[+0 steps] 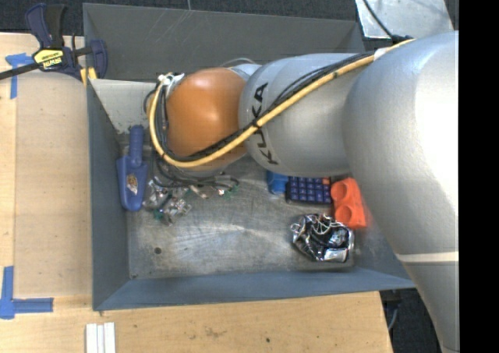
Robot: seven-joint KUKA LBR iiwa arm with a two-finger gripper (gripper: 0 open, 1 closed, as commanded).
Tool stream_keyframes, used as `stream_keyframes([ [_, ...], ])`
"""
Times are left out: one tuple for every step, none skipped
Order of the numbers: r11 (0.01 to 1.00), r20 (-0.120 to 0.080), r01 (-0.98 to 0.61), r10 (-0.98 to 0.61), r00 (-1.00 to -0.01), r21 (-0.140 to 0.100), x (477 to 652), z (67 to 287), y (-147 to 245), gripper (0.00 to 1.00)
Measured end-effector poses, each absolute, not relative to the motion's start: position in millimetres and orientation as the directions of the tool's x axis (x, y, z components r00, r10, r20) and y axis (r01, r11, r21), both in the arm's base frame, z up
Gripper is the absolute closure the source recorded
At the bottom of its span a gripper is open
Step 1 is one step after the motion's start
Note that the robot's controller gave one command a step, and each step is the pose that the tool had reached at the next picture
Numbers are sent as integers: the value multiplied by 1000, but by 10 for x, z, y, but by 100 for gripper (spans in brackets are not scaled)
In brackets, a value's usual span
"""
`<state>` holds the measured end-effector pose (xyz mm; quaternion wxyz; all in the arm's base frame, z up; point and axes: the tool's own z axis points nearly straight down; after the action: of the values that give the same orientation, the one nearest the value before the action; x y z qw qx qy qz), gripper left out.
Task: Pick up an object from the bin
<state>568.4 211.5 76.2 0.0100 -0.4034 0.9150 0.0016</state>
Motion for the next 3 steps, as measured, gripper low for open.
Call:
stream_keyframes([
  [675,-20,-738,-738,-675,-5,5684,762,2115,100],
  [674,-14,-738,-738,-674,-3,5670,790,2109,100],
  [674,3,-738,-738,-674,3,5633,957,2093,100],
])
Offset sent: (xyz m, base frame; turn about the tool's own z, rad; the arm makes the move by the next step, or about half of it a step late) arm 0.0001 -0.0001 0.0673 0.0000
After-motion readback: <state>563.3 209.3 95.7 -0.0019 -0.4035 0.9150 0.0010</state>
